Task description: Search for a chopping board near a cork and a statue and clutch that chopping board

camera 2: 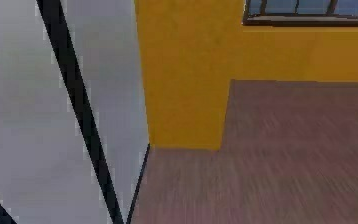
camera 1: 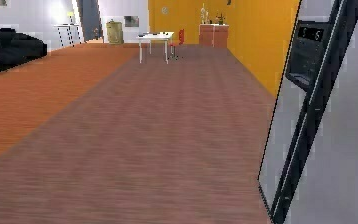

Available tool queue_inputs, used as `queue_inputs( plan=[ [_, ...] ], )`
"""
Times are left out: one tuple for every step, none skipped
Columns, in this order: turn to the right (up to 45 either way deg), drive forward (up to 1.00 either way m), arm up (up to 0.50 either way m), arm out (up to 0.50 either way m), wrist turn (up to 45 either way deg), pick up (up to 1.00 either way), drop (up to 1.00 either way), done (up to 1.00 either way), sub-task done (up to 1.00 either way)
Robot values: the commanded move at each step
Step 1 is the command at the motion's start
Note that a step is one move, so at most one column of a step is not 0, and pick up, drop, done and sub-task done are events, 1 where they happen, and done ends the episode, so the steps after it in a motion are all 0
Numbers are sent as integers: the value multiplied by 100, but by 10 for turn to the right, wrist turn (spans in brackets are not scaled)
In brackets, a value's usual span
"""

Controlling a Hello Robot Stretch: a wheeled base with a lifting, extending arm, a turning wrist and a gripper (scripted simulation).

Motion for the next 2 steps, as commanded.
queue_inputs(
  plan=[
    [0, 100, 0, 0, 0, 0, 0, 0, 0],
    [60, 0, 0, 0, 0, 0, 0, 0, 0]
  ],
)
